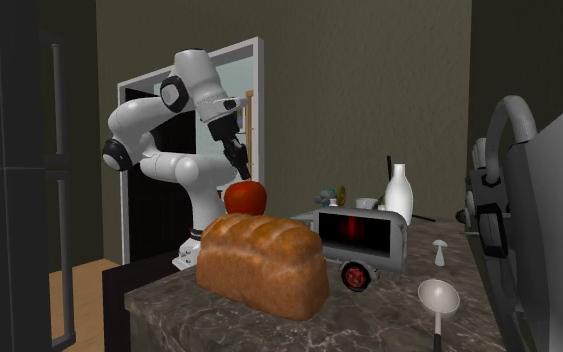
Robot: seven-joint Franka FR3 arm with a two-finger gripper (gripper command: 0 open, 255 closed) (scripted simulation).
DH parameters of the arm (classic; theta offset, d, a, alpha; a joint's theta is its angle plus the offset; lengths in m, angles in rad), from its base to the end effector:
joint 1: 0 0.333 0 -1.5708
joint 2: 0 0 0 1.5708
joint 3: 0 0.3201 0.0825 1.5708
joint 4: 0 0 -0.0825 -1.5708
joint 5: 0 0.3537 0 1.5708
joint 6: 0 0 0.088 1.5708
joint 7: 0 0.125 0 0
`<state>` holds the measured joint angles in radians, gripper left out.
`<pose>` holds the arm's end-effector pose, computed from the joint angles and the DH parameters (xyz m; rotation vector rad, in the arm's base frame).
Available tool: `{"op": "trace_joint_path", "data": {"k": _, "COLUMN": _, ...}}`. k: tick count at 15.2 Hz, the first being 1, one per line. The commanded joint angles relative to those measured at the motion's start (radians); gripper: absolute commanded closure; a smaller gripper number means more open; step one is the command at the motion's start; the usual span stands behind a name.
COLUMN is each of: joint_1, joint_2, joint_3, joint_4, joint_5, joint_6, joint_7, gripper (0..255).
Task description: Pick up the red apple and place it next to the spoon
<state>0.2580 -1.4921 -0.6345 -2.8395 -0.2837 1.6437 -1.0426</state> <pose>0.1600 -0.0999 0.4541 -2.4282 -1.5523 -0.5482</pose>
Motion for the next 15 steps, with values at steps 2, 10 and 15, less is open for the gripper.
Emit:
{"op": "trace_joint_path", "data": {"k": 2, "joint_1": 0.023, "joint_2": 0.015, "joint_3": 0.029, "joint_4": 0.043, "joint_5": 0.026, "joint_6": -0.022, "joint_7": 0.013, "gripper": 255}}
{"op": "trace_joint_path", "data": {"k": 10, "joint_1": 0.071, "joint_2": 0.062, "joint_3": 0.089, "joint_4": 0.155, "joint_5": 0.08, "joint_6": -0.076, "joint_7": 0.041, "gripper": 255}}
{"op": "trace_joint_path", "data": {"k": 15, "joint_1": 0.097, "joint_2": 0.097, "joint_3": 0.121, "joint_4": 0.228, "joint_5": 0.109, "joint_6": -0.11, "joint_7": 0.056, "gripper": 255}}
